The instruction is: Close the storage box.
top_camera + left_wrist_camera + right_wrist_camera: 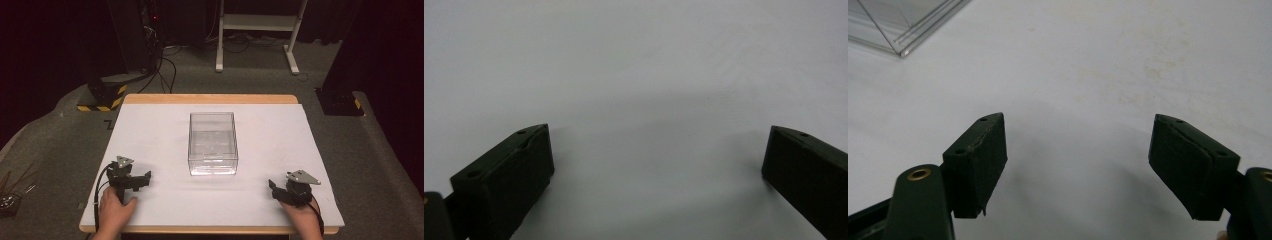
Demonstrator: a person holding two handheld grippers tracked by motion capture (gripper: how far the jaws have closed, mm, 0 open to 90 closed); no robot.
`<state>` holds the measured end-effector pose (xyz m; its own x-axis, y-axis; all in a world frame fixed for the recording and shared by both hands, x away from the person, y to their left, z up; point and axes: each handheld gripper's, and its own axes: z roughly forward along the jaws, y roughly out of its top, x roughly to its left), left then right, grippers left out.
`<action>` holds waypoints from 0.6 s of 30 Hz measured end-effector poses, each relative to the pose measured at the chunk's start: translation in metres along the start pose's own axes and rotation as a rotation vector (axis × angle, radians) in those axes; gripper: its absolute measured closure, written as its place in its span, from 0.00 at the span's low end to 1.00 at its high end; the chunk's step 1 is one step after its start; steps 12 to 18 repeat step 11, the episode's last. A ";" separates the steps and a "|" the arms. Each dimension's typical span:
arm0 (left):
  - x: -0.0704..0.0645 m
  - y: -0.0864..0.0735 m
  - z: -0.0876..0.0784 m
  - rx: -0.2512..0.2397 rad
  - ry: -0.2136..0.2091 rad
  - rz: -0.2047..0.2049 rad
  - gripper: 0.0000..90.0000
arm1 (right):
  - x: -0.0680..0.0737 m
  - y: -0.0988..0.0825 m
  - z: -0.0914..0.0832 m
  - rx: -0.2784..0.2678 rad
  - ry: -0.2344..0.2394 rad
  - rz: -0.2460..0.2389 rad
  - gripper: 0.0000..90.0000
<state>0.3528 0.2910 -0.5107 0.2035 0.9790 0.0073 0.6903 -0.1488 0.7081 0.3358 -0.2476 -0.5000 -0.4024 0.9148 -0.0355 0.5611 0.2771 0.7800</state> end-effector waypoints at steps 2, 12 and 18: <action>0.000 0.000 0.000 0.000 0.000 0.000 0.01 | 0.004 0.000 0.000 -0.006 -0.017 -0.030 0.27; 0.000 0.000 0.000 0.000 0.000 0.000 0.01 | 0.002 0.000 0.000 0.000 -0.006 -0.027 0.27; 0.000 0.000 0.000 0.000 0.000 0.000 0.01 | 0.002 0.000 0.000 0.000 -0.006 -0.027 0.27</action>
